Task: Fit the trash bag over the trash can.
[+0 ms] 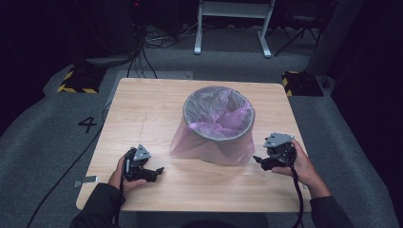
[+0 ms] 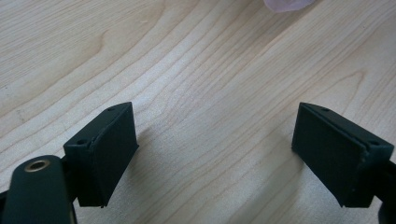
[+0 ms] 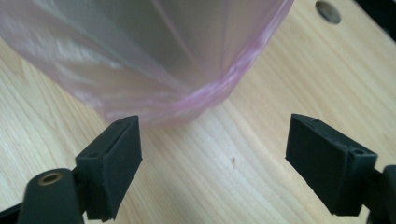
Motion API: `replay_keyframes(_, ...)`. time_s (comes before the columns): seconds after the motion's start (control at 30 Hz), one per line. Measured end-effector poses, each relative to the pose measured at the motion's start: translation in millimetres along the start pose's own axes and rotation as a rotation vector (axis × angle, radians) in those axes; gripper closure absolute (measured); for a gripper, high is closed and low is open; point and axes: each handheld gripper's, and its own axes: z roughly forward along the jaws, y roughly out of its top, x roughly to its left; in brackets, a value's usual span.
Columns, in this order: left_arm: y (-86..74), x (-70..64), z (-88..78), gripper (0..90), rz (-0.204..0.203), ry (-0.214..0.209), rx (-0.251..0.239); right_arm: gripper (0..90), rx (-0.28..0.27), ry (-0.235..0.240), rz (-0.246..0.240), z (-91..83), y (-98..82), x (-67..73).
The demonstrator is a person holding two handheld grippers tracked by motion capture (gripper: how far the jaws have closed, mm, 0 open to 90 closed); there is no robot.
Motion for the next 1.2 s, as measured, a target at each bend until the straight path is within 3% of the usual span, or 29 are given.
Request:
replay_keyframes(0.4, 0.0, 0.0, 0.0, 13.8, -0.001, -0.001, 0.000, 17.9, 0.060, 0.002, 0.038, 20.3, -36.6, 3.9)
replay_keyframes(0.53, 0.5, 0.2, 0.4, 13.7, 0.001, 0.000, 0.002, 17.1, 0.062, 0.031, 0.085, 26.8, -53.0, 5.7)
replay_keyframes(0.63, 0.6, 0.3, 0.5, 13.7, 0.001, -0.001, 0.001, 16.9, 0.013, 0.053, 0.153, 24.9, -65.2, 2.9)
replay_keyframes(0.77, 0.6, 0.2, 0.5, 13.7, 0.001, -0.001, 0.001, 15.3, -0.080, 0.083, 0.313, 25.9, -86.6, -0.6)
replay_keyframes(0.8, 0.6, 0.2, 0.5, 13.7, 0.002, 0.000, 0.001, 15.1, -0.088, 0.085, 0.329, 25.9, -88.7, -0.7)
replay_keyframes(0.93, 0.7, 0.4, 0.7, 13.7, 0.002, -0.003, 0.001, 14.1, -0.100, 0.049, 0.360, 23.2, -94.0, 1.6)
replay_keyframes(1.2, 0.9, 0.8, 0.8, 13.8, 0.007, -0.004, 0.001, 12.1, -0.094, 0.048, 0.368, 23.9, -93.8, 1.0)
